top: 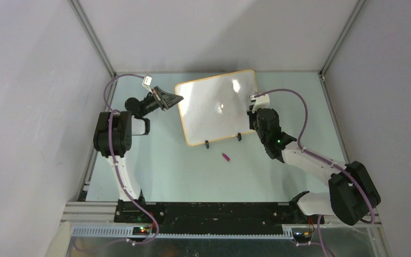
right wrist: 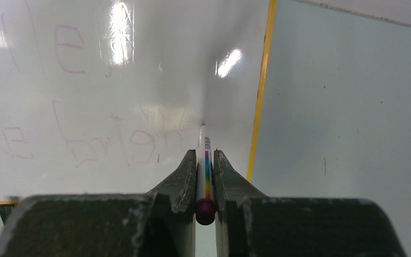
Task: Write a sentence on the whiteboard
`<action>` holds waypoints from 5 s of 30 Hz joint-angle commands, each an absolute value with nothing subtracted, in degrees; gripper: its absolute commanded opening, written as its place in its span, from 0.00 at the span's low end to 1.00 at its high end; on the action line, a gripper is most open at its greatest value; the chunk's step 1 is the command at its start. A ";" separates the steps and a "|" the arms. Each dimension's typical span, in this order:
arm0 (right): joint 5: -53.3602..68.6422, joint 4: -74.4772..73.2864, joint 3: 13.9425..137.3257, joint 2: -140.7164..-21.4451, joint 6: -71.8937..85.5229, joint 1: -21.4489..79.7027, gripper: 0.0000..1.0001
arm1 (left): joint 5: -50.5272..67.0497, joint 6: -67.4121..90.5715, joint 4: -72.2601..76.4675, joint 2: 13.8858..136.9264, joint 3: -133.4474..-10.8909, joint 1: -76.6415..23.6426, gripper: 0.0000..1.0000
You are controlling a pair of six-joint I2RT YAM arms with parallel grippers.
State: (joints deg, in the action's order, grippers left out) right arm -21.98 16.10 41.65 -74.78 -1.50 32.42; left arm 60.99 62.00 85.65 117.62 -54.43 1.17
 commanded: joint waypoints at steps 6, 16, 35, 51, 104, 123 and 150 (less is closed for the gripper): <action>-20.79 17.01 43.42 -69.00 -1.75 32.56 0.00 | 61.90 59.77 87.63 116.49 -54.01 -0.18 0.00; -20.06 16.90 46.58 -73.25 -2.01 32.53 0.00 | 61.87 59.77 87.63 116.50 -54.00 -0.18 0.00; -21.21 15.21 47.90 -77.50 -1.34 32.51 0.00 | 61.89 59.77 87.63 116.54 -54.13 -0.18 0.00; -22.68 14.25 43.59 -74.48 -0.28 33.30 0.00 | 62.01 59.93 87.63 116.70 -54.30 -0.18 0.00; -23.66 15.18 38.40 -72.36 1.02 35.46 0.00 | 61.98 59.94 87.63 116.59 -54.17 -0.18 0.00; -23.45 14.38 42.77 -74.70 0.16 34.44 0.00 | 62.04 59.92 87.63 116.64 -54.25 -0.18 0.00; -24.34 11.04 40.02 -73.25 1.89 34.28 0.00 | 61.97 59.94 87.64 116.61 -54.24 -0.18 0.00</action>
